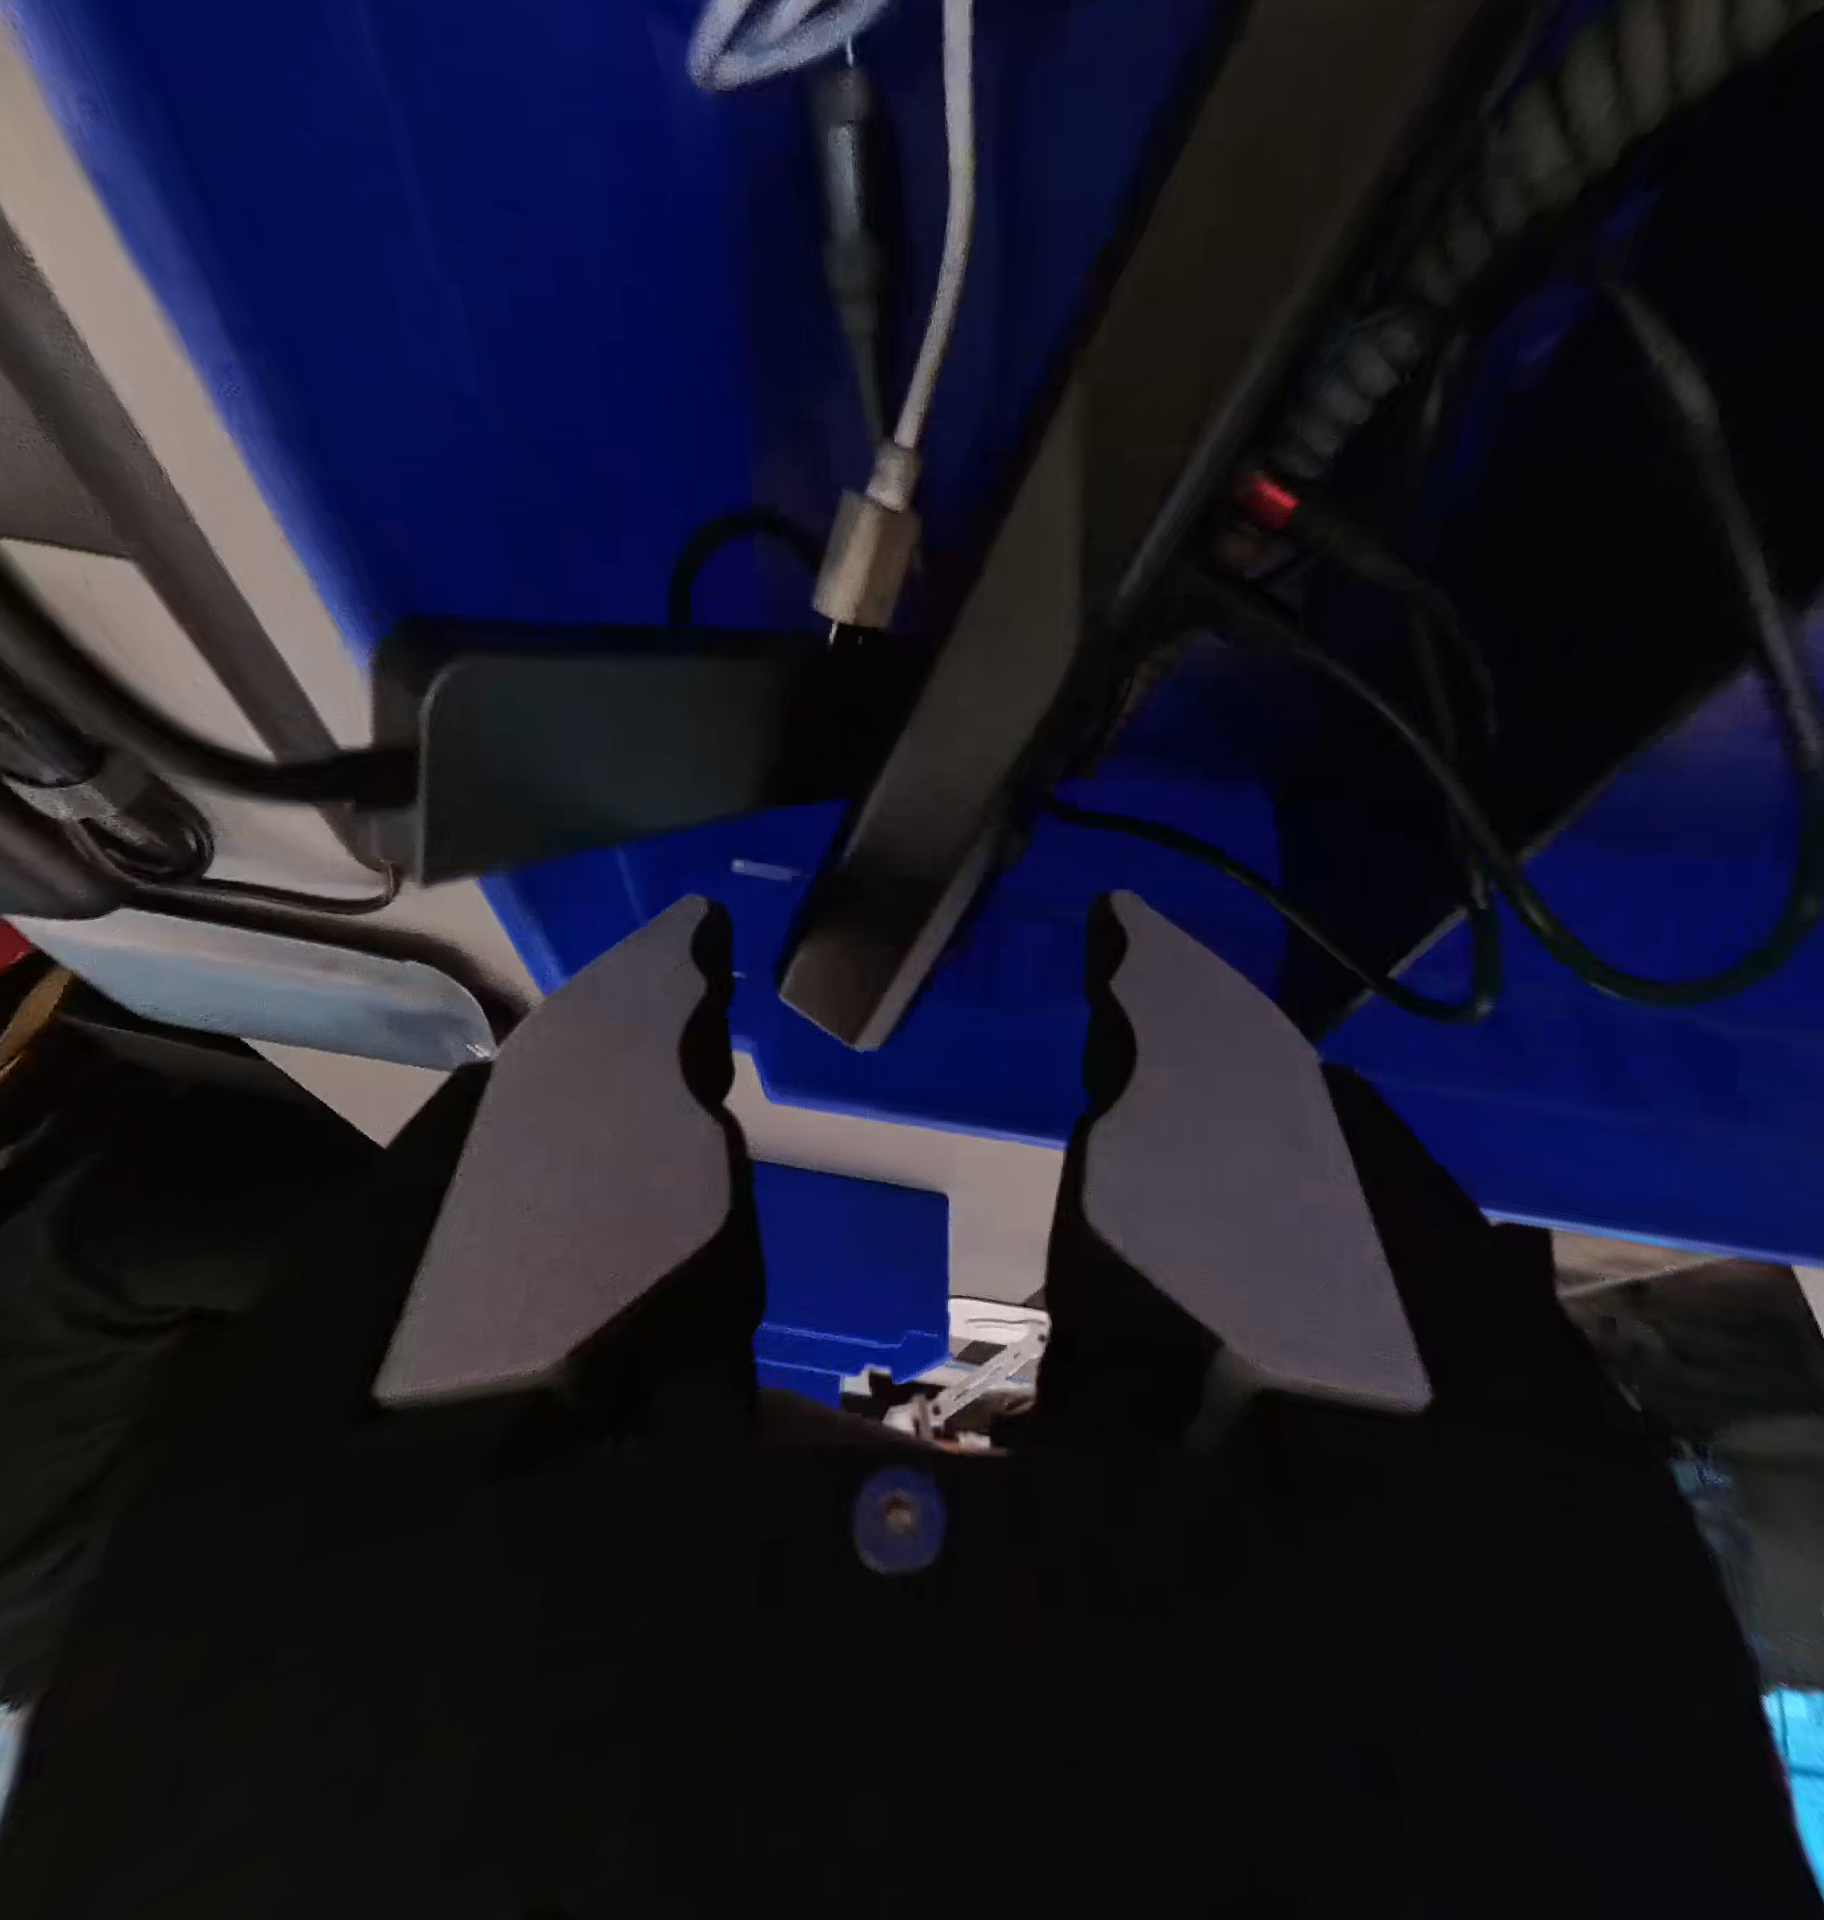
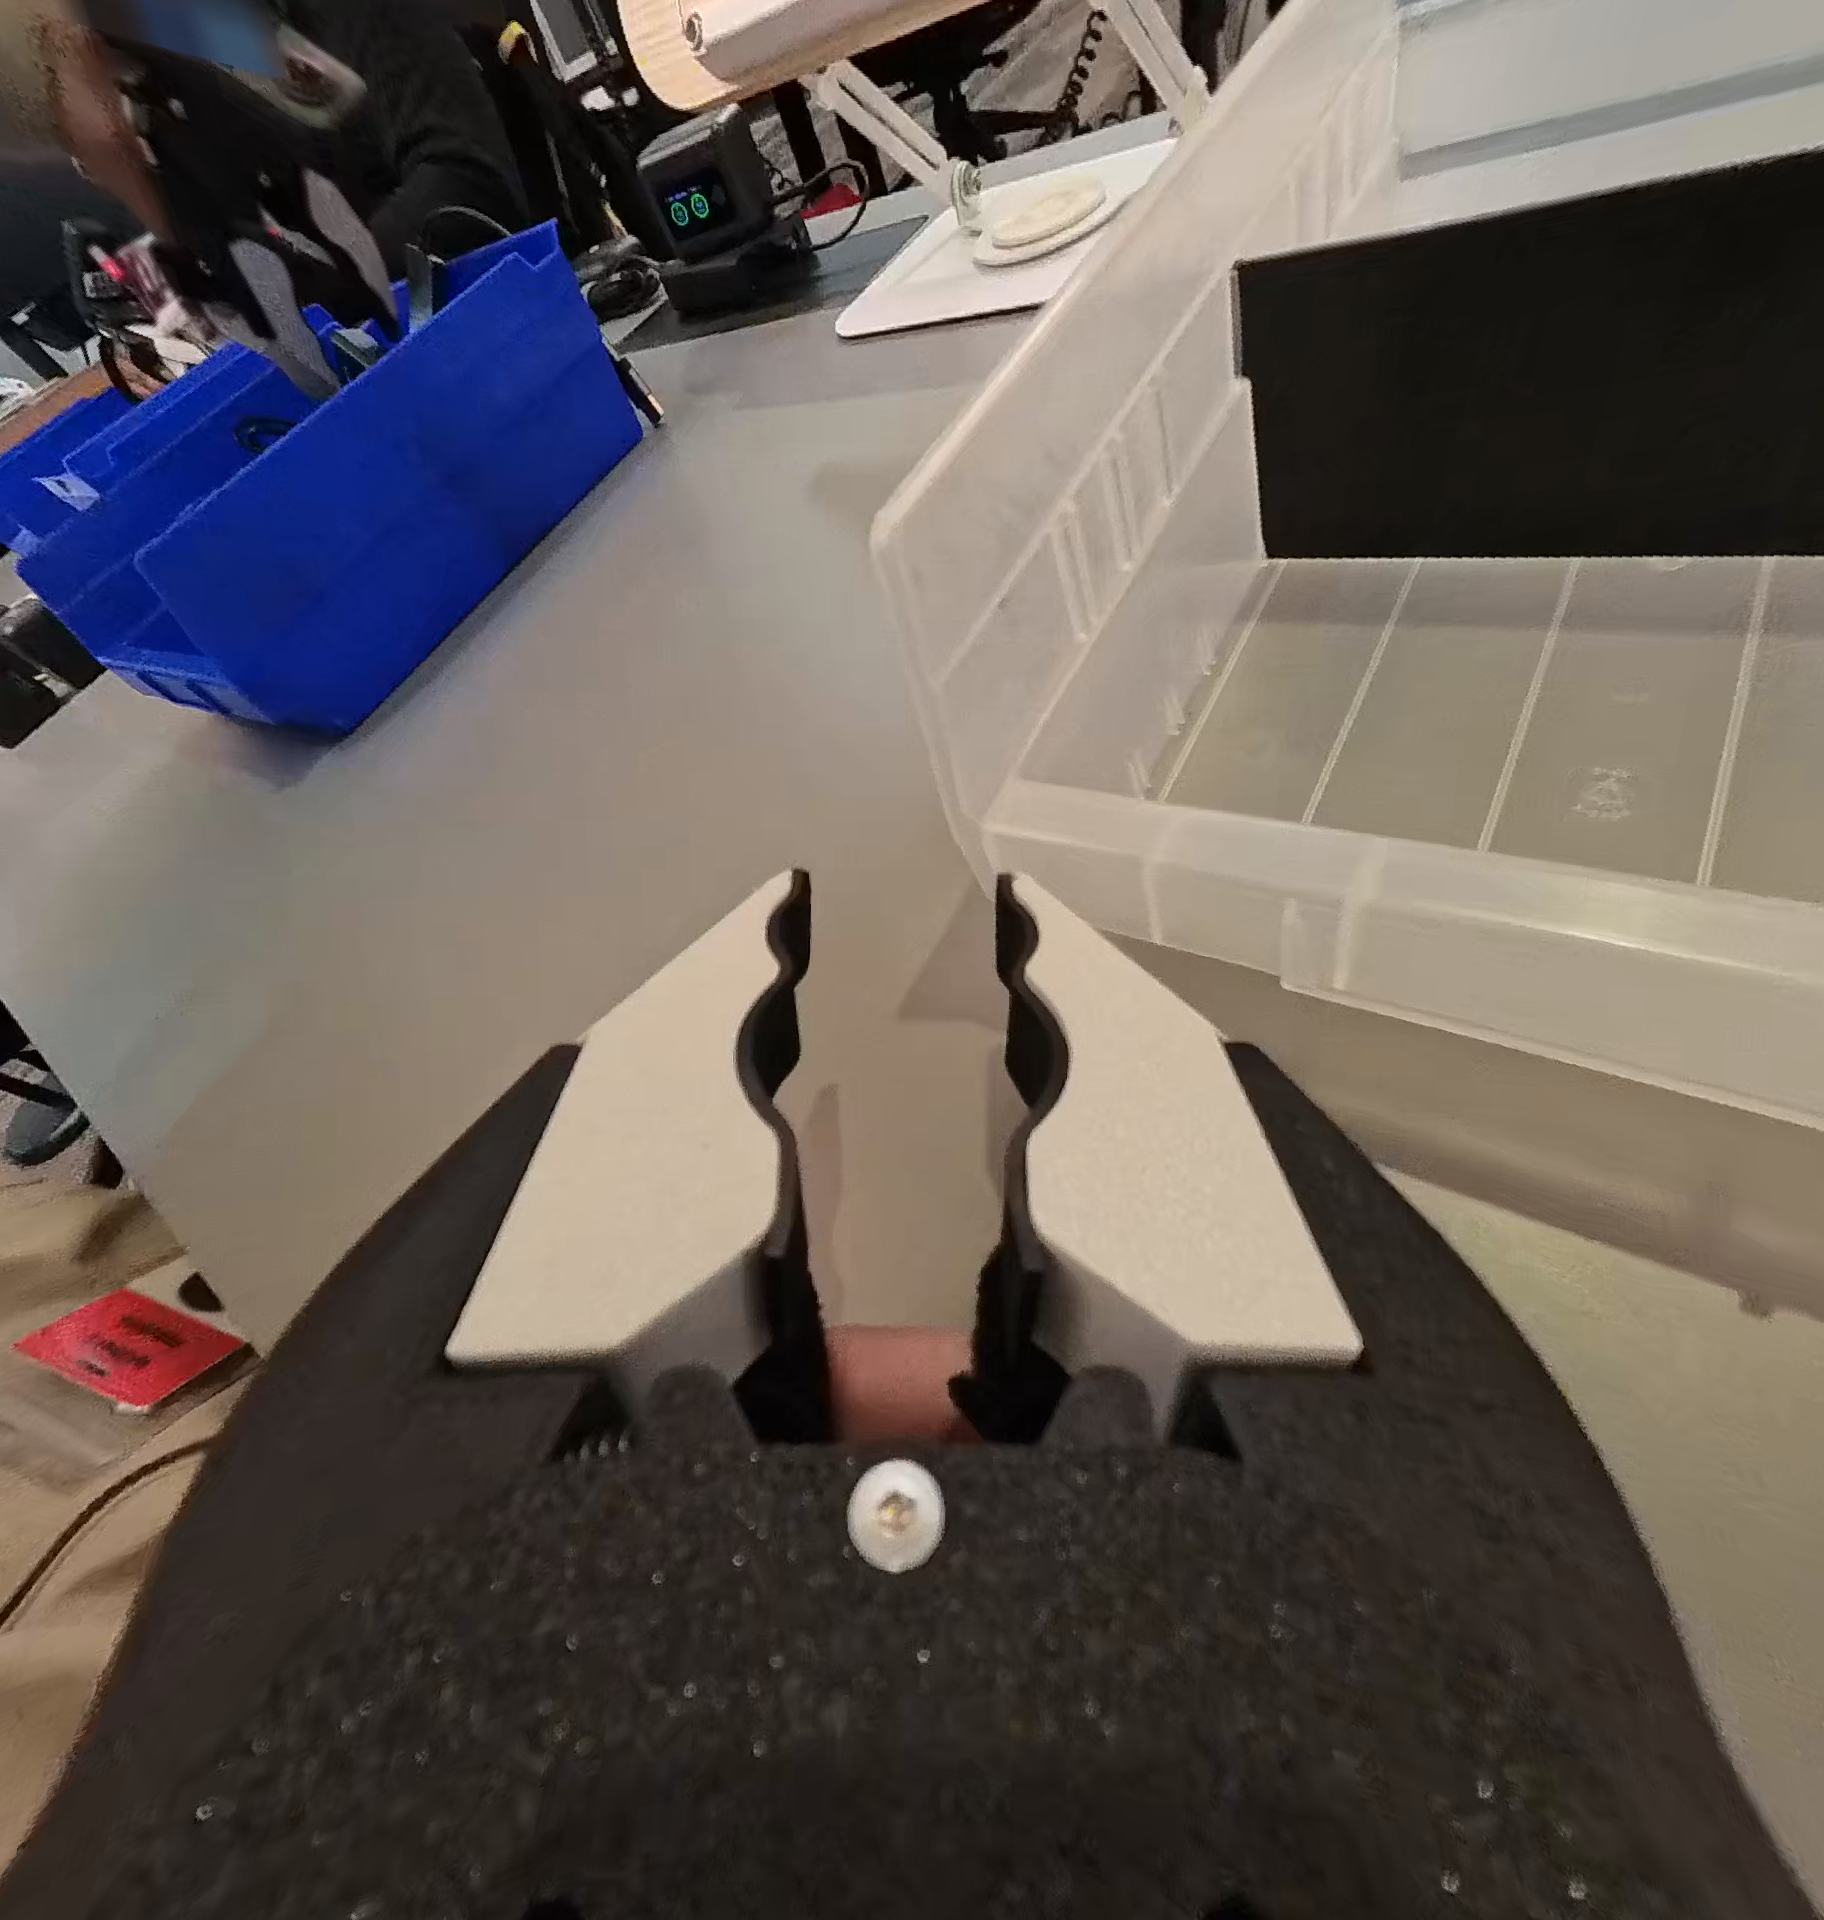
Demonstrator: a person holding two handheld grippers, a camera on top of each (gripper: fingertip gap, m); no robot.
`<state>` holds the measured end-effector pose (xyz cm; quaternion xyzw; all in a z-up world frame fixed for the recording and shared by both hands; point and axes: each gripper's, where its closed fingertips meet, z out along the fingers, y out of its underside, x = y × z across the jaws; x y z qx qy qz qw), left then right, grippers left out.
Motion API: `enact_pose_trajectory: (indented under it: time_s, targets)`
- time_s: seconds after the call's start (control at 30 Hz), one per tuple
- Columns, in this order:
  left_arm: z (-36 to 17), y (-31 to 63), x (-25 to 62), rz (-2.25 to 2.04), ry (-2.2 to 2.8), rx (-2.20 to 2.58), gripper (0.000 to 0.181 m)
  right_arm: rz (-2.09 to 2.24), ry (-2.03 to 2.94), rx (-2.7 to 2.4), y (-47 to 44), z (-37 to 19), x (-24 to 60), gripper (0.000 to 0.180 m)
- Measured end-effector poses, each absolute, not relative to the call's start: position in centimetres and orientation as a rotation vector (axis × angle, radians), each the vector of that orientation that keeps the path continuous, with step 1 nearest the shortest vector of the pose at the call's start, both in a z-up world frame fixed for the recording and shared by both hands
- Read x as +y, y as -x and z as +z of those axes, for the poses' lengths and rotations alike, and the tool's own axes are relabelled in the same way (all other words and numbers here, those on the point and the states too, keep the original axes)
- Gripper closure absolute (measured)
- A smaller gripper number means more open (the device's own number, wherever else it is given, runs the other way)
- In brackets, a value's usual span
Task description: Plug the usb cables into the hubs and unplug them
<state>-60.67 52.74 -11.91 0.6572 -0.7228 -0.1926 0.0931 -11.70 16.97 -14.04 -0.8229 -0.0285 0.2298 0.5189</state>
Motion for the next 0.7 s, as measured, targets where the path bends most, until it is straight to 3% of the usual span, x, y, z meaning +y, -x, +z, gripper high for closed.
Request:
enact_pose_trajectory:
  time_s: [0.13, 0.3, 0.7]
  targets:
    - [-13.4, 62.4, 53.2, -0.702, -1.749, -2.173, 0.136, 0.577, 1.976, -0.05, 11.5, -14.1, 16.8, 0.145]
    - [-11.2, 62.1, 53.2, -0.832, -1.635, -2.272, 0.147, 0.595, 1.976, -0.033, 11.2, -14.1, 16.7, 0.144]
    - [8.0, 58.3, 48.3, -1.467, -1.63, -2.466, 0.152, 0.561, 1.908, -0.298, 16.5, -12.3, 14.9, 0.144]
